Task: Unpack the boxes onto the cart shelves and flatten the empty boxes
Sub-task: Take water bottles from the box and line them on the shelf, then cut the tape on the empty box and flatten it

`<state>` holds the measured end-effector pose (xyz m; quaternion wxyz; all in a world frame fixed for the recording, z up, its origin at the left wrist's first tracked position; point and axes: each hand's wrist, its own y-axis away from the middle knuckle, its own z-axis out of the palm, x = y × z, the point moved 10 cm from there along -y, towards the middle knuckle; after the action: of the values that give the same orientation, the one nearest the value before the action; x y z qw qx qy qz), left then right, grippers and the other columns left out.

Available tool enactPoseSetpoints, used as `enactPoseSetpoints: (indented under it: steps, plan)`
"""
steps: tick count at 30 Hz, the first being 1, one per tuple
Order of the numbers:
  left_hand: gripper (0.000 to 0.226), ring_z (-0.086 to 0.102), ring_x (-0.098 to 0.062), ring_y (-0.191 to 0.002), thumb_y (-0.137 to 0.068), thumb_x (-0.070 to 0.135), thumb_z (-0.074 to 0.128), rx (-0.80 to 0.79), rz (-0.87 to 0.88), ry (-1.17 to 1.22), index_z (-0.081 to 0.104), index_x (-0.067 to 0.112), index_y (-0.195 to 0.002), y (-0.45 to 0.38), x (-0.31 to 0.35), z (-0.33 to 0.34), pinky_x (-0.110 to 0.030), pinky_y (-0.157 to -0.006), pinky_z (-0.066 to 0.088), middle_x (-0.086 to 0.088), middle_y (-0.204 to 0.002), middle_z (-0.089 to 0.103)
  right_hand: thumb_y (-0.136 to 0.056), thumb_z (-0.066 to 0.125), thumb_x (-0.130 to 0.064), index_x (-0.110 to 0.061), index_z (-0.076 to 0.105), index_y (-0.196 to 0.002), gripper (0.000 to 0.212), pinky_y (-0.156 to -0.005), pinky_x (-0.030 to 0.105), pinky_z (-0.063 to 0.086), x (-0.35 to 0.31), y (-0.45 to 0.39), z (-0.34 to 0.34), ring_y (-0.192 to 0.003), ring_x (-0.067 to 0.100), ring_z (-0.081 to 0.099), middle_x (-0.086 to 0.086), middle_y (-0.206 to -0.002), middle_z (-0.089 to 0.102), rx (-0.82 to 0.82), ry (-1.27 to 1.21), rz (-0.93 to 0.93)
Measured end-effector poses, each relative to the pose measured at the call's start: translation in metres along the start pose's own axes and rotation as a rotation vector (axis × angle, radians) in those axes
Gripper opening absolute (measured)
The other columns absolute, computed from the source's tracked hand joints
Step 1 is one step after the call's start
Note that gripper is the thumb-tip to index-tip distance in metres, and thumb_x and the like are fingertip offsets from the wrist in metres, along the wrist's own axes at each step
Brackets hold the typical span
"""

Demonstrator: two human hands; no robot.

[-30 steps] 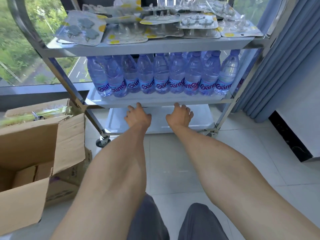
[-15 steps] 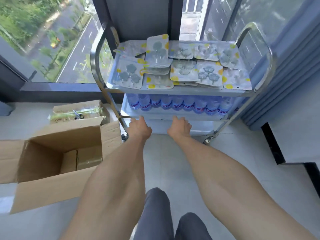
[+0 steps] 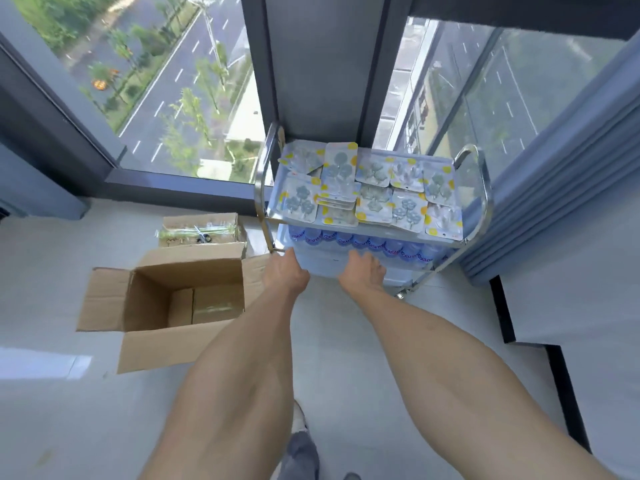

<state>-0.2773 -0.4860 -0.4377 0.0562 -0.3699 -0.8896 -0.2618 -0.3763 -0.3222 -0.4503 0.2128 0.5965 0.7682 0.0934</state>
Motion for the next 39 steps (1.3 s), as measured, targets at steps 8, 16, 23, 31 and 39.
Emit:
enactPoseSetpoints:
  steps: [8,16,23,31,39]
  plan:
    - [0.044,0.055,-0.032,-0.116,-0.091,0.022,0.053,-0.012,-0.086,0.034,0.045,0.015,-0.134,-0.006,-0.063,-0.063,-0.043,-0.094,0.05,-0.013,-0.128,0.053,-0.085,0.059,-0.019,-0.015,0.05,-0.126,0.042,-0.101,0.043,0.038,-0.108,0.007,-0.014,-0.123,0.035,0.045,0.016,-0.13,0.047,0.005,-0.012,-0.112]
    - [0.045,0.058,-0.029,-0.112,-0.095,0.026,0.056,0.047,-0.216,0.061,0.045,0.015,-0.137,-0.035,-0.145,-0.101,-0.04,-0.093,0.053,-0.013,-0.128,0.055,-0.089,0.057,-0.018,-0.015,0.051,-0.129,0.041,-0.097,0.04,0.044,-0.186,-0.011,0.028,-0.123,0.033,0.047,0.014,-0.131,0.049,-0.13,0.02,-0.225]
    - [0.041,0.055,-0.032,-0.116,-0.095,0.025,0.055,0.002,-0.369,0.073,0.047,0.013,-0.133,-0.084,-0.211,-0.11,-0.039,-0.092,0.049,-0.015,-0.131,0.052,-0.084,0.054,-0.012,-0.016,0.055,-0.122,0.039,-0.087,0.04,0.049,-0.267,-0.054,0.07,-0.114,0.033,0.053,0.014,-0.121,0.053,-0.205,0.051,-0.315]
    - [0.045,0.052,-0.036,-0.122,-0.093,0.021,0.05,-0.02,-0.552,0.062,0.045,0.012,-0.137,-0.145,-0.323,-0.061,-0.042,-0.095,0.046,-0.017,-0.133,0.05,-0.085,0.052,-0.012,-0.015,0.054,-0.118,0.033,-0.09,0.044,0.045,-0.356,-0.112,0.175,-0.111,0.034,0.051,0.014,-0.118,0.05,-0.266,0.141,-0.478]
    - [0.045,0.049,-0.036,-0.122,-0.089,0.019,0.053,-0.168,-0.618,0.119,0.048,0.013,-0.133,-0.207,-0.423,0.078,-0.045,-0.099,0.046,-0.018,-0.132,0.048,-0.091,0.051,-0.011,-0.013,0.05,-0.123,0.032,-0.096,0.046,0.039,-0.395,-0.136,0.355,-0.117,0.036,0.046,0.016,-0.125,0.047,-0.4,0.277,-0.551]
